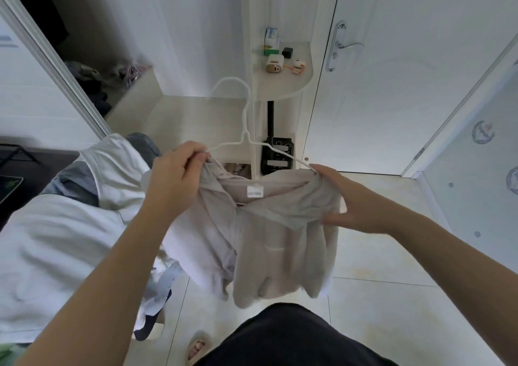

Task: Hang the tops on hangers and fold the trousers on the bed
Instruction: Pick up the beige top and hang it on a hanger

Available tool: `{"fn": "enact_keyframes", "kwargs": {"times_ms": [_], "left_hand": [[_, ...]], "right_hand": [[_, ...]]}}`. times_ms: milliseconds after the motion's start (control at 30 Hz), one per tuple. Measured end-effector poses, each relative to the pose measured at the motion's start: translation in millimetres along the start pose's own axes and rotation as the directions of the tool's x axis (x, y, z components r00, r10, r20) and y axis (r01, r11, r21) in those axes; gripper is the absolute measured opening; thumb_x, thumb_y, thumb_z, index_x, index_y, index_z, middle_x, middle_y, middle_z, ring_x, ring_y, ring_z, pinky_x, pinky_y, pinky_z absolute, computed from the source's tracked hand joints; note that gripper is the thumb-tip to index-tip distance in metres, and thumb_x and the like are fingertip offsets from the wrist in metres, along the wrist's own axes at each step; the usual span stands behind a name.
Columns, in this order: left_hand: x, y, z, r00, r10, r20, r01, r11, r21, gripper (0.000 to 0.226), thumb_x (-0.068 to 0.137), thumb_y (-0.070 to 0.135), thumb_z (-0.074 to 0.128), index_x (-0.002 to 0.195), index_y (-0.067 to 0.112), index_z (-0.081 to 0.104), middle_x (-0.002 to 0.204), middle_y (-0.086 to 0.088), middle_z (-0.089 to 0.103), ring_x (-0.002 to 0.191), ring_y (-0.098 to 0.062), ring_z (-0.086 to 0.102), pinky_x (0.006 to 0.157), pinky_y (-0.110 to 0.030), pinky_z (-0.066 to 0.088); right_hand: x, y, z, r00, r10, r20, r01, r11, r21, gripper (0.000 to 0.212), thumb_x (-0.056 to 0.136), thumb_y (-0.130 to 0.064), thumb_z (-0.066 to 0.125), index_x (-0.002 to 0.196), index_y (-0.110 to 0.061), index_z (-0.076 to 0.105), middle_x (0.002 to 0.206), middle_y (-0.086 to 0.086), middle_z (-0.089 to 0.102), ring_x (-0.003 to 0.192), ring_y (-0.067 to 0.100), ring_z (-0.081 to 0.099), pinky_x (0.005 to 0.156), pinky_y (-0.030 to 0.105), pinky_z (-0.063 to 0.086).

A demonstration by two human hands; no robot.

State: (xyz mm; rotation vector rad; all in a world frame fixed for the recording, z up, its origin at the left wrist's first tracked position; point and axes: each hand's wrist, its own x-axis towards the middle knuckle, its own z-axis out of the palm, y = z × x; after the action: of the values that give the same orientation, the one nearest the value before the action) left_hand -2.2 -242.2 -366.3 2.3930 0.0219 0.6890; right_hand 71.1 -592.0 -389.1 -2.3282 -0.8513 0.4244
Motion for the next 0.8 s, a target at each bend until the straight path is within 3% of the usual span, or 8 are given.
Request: {"fn": "enact_keyframes", "kwargs": {"times_ms": [67, 133, 233, 333, 500, 633, 700, 800], "left_hand": [[4, -6, -4, 0.999, -0.042, 0.015, 0.042, 0.999, -0.018, 0.015, 0.102, 0.017, 0.054, 0.097, 0.021, 0.067, 0.085, 0.014, 0.068, 0.081, -0.007, 0.06, 0.072, -0.013, 0.043], [7, -10, -3, 0.996, -0.073, 0.044, 0.076, 0.995, -0.069, 0.017, 0.103, 0.017, 0.053, 0.094, 0.027, 0.064, 0.088, 0.015, 0.069, 0.085, -0.006, 0.061, 0.076, -0.018, 0.045], [9, -11, -5, 0.994, -0.089, 0.062, 0.095, 0.99, -0.105, 0.029, 0.103, 0.016, 0.052, 0.089, 0.039, 0.062, 0.095, 0.025, 0.067, 0.09, 0.001, 0.061, 0.08, -0.012, 0.045], [10, -9, -10, 0.995, -0.085, 0.06, 0.09, 0.993, -0.082, 0.033, 0.103, 0.017, 0.051, 0.089, 0.045, 0.061, 0.097, 0.031, 0.066, 0.093, 0.008, 0.06, 0.08, -0.004, 0.041], [9, -8, -10, 0.998, -0.04, 0.055, 0.042, 0.998, -0.039, 0.026, 0.102, 0.013, 0.052, 0.094, 0.033, 0.067, 0.09, 0.029, 0.067, 0.09, 0.01, 0.059, 0.081, -0.005, 0.041], [7, -3, -5, 0.981, 0.119, 0.153, -0.132, 0.988, 0.075, 0.019, 0.101, 0.01, 0.054, 0.101, 0.011, 0.073, 0.093, 0.005, 0.073, 0.089, -0.02, 0.067, 0.088, -0.042, 0.052], [7, 5, -2, 0.963, 0.154, 0.221, -0.179, 0.979, 0.098, 0.022, 0.099, 0.015, 0.053, 0.104, 0.01, 0.074, 0.094, 0.001, 0.074, 0.088, -0.027, 0.066, 0.084, -0.049, 0.051], [10, 17, 3, 0.952, 0.186, 0.244, -0.203, 0.978, 0.046, 0.026, 0.096, 0.021, 0.05, 0.102, 0.012, 0.074, 0.094, 0.002, 0.074, 0.088, -0.029, 0.065, 0.085, -0.053, 0.049]], "right_hand": [[-6, 12, 8, 1.0, 0.007, -0.023, -0.009, 0.997, -0.079, 0.104, 0.087, -0.029, 0.076, 0.153, -0.058, 0.001, 0.145, -0.038, 0.031, 0.112, -0.016, 0.05, 0.089, 0.011, 0.045], [-5, 14, 14, 0.993, -0.062, -0.096, 0.048, 0.988, -0.145, 0.101, 0.092, -0.013, 0.068, 0.153, -0.059, 0.001, 0.142, -0.025, 0.042, 0.099, 0.003, 0.06, 0.08, 0.022, 0.052], [-2, 11, 18, 0.942, -0.222, -0.253, 0.138, 0.94, -0.313, 0.066, 0.094, -0.005, 0.061, 0.148, -0.038, 0.042, 0.107, 0.0, 0.052, 0.081, 0.024, 0.055, 0.068, 0.041, 0.053], [-4, 5, 11, 0.856, -0.38, -0.35, 0.203, 0.87, -0.449, 0.025, 0.091, -0.001, 0.058, 0.111, -0.006, 0.071, 0.088, 0.007, 0.06, 0.067, 0.03, 0.058, 0.054, 0.042, 0.053], [-2, -14, 0, 0.86, -0.311, -0.405, 0.169, 0.921, -0.351, 0.016, 0.098, 0.003, 0.053, 0.103, -0.004, 0.067, 0.109, 0.005, 0.063, 0.093, 0.026, 0.063, 0.071, 0.044, 0.054], [12, -44, -21, 0.864, -0.218, -0.454, 0.144, 0.971, -0.192, 0.015, 0.102, -0.014, 0.047, 0.102, -0.027, 0.055, 0.09, -0.015, 0.064, 0.082, 0.006, 0.061, 0.076, 0.029, 0.05], [25, -67, -33, 0.837, -0.2, -0.51, 0.169, 0.98, -0.107, 0.018, 0.1, -0.022, 0.045, 0.098, -0.039, 0.052, 0.081, -0.023, 0.061, 0.075, -0.004, 0.057, 0.068, 0.011, 0.041], [56, -90, -43, 0.836, -0.137, -0.531, 0.16, 0.987, -0.004, 0.017, 0.101, -0.019, 0.051, 0.102, -0.033, 0.061, 0.093, -0.026, 0.065, 0.087, -0.005, 0.059, 0.081, 0.012, 0.044]]}}
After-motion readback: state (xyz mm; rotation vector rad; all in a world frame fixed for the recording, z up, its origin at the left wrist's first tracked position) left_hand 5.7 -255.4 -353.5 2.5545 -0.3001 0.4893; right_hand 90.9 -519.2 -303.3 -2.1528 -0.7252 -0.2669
